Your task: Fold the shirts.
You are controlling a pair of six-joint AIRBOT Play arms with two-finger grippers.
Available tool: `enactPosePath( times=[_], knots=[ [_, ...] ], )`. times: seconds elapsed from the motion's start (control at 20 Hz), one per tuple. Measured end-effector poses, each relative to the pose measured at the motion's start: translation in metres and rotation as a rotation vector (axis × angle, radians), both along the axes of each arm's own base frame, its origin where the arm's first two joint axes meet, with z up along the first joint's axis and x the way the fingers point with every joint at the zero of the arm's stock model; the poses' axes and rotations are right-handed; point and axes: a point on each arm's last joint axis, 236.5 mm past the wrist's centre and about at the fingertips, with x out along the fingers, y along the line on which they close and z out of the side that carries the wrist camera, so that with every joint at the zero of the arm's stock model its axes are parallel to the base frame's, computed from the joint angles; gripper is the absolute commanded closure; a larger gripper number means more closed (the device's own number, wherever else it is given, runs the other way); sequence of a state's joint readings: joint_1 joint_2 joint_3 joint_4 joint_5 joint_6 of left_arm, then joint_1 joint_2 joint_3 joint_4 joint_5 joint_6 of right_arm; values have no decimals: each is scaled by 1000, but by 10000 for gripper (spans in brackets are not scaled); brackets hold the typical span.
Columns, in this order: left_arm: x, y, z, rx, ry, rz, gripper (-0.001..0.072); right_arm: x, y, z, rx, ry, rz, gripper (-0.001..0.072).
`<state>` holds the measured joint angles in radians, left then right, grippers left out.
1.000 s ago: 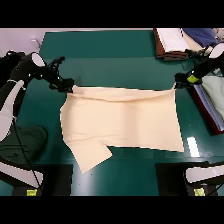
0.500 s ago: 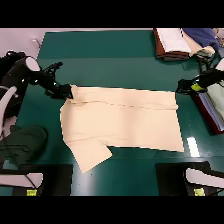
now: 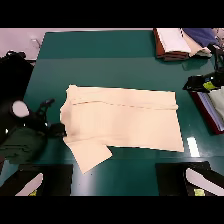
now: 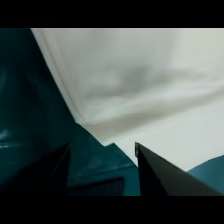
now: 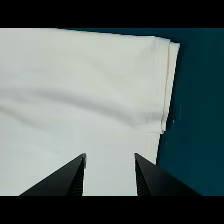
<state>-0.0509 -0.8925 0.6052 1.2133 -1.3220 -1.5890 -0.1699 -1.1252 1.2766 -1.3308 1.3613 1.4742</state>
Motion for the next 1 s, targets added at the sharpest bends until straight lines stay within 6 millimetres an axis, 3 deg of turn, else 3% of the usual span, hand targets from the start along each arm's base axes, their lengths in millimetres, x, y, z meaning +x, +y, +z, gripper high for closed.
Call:
enactPosePath(
  times=[0.15, 0.4, 0.5, 0.6, 0.7, 0.75, 0.8, 1.0],
  knots=[
    [-20, -17, -18, -80, 31, 60, 231, -1, 1, 2, 1, -5, 4, 350],
    [-23, -40, -31, -186, 11, 131, 245, -5, 2, 4, 2, 1, 8, 351],
    [-25, -44, -32, -198, 11, 131, 682, -9, 3, 4, -3, 8, 18, 351],
    [-24, -49, -27, -218, 3, 118, 682, -19, -2, -1, -8, 34, 16, 351],
    [-23, -51, -19, -227, -3, 89, 682, -39, -14, -17, -14, 94, -12, 343],
    [-21, -53, -14, -234, -10, 75, 682, -53, -22, -30, -8, 136, -35, 296],
    [-18, -54, -10, -239, -20, 62, 682, -70, -31, -45, 3, 188, -64, 263],
    [-10, -56, 2, -248, -57, 25, 682, -149, -52, -116, 105, 425, -225, 263]
  ],
)
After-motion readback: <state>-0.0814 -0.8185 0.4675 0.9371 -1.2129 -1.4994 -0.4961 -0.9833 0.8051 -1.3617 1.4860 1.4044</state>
